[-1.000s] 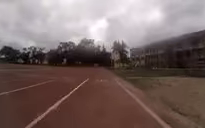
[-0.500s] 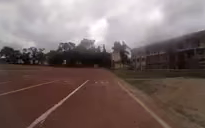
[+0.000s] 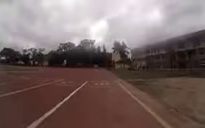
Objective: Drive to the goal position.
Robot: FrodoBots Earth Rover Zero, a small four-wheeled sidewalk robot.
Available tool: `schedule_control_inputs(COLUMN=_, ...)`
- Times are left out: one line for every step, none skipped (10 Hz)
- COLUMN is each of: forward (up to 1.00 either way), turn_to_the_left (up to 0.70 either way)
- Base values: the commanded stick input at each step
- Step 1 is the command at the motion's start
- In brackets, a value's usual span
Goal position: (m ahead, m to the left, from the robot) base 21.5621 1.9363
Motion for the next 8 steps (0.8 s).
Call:
schedule_control_inputs(forward=0.7, turn_to_the_left=0.0)
schedule_control_inputs(forward=0.7, turn_to_the_left=0.0)
schedule_control_inputs(forward=0.7, turn_to_the_left=-0.11)
schedule_control_inputs(forward=0.7, turn_to_the_left=-0.24)
schedule_control_inputs(forward=0.7, turn_to_the_left=-0.25)
schedule_control_inputs(forward=0.7, turn_to_the_left=-0.25)
schedule_control_inputs(forward=0.7, turn_to_the_left=-0.14)
schedule_control_inputs(forward=0.7, turn_to_the_left=-0.02)
